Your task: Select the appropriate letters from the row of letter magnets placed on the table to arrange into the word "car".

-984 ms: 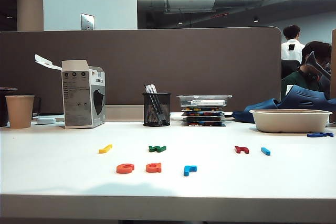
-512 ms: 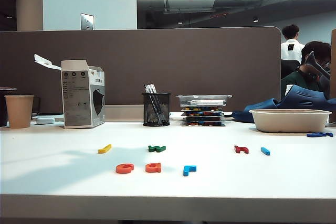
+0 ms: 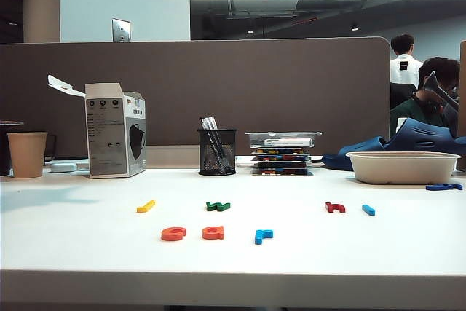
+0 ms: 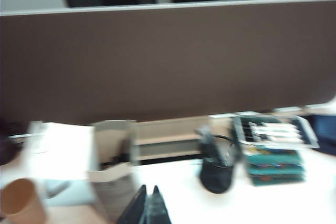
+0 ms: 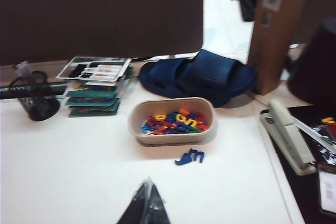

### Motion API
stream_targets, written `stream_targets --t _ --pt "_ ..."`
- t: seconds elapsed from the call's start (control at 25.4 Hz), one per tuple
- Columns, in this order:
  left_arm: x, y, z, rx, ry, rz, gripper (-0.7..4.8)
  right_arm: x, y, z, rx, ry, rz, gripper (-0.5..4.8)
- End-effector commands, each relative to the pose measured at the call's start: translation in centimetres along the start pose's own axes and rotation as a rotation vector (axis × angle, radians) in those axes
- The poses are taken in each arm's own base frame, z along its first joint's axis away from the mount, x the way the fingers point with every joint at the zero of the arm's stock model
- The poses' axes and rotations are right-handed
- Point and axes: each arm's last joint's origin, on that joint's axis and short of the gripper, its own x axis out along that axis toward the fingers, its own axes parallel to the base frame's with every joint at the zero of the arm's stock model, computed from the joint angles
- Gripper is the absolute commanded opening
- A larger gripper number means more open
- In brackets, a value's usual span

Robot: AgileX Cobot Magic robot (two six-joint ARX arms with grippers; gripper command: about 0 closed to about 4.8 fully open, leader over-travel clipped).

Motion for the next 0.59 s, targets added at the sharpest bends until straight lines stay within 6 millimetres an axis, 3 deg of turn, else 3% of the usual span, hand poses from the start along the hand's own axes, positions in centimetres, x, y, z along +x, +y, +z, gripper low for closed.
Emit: stream_targets --t 0.04,0.12,0.16,0.2,0.31,0.59 --pt "-1.8 3.1 0.7 -0.014 -0.027 0.049 -0.05 -0.1 -0.2 -0.5 0.000 -0.022 -0.006 -0.06" --pt "-3.3 5.0 0.9 -0.024 -0.028 0.102 -0.05 -0.1 -0.1 -1.1 -0.001 -0.023 0.007 -0.06" --pt "-5.0 6.1 1.0 -0.032 -0.030 0.125 -0.05 0.0 0.0 -1.6 -0.005 -0.029 0.048 -0.06" --pt "-5.9 6.2 1.1 -0.040 -0.032 0.130 -0.05 0.0 0.1 -1.9 -0.004 -0.030 0.068 -0.06" --pt "-10.0 5.6 0.8 -0.005 -0.061 0.170 -0.05 -0.2 0.6 -3.4 -0.014 -0.018 0.128 -0.06" --pt "-14.7 4.4 -2.9 -0.004 -0.074 0.179 -0.05 -0.9 0.7 -5.4 -0.029 -0.030 0.148 -0.06"
